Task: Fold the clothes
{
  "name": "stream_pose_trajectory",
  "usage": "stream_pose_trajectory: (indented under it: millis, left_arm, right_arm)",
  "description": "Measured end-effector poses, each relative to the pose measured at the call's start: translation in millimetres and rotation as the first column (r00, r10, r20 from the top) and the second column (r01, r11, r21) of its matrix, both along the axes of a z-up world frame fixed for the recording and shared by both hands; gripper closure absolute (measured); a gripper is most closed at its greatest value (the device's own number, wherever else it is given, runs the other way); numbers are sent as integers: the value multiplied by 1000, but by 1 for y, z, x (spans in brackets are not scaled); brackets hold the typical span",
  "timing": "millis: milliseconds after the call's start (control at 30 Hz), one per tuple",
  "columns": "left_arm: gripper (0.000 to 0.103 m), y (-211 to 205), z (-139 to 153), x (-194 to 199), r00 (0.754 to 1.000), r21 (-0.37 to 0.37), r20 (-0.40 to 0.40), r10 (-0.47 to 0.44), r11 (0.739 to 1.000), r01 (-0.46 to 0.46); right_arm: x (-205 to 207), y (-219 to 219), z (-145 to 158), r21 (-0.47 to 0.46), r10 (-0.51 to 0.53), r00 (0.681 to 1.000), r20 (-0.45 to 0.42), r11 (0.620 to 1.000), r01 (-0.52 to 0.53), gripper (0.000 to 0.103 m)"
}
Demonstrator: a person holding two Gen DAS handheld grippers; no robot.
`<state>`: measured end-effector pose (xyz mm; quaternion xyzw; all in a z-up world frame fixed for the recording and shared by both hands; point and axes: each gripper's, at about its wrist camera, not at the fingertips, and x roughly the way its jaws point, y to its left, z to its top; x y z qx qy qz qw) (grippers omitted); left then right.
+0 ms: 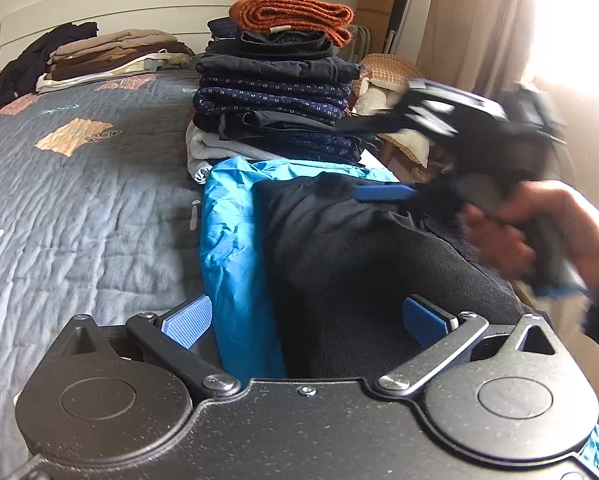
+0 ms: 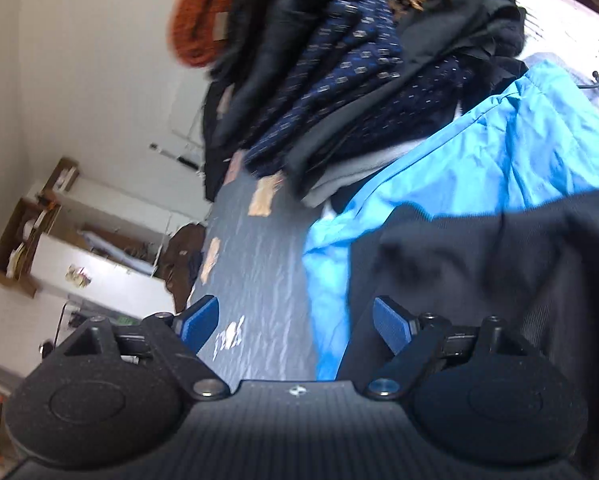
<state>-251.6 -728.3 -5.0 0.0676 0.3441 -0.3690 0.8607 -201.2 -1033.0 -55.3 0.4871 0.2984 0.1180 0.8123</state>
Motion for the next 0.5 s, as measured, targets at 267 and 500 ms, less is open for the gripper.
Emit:
stream_pose_trajectory:
  millis: [267,500]
  left_arm:
    - [0,-6,-3,-10,1000,13,5,-19,1000,19]
    - [0,-9,-1,-17,999,18,17,-41,999,41]
  right_arm:
    - [-137,12,-23,-16,3,1000,-5,1000,-3,20]
    - [-196,11,-37,-41,-24,1000,-1,999,24,20]
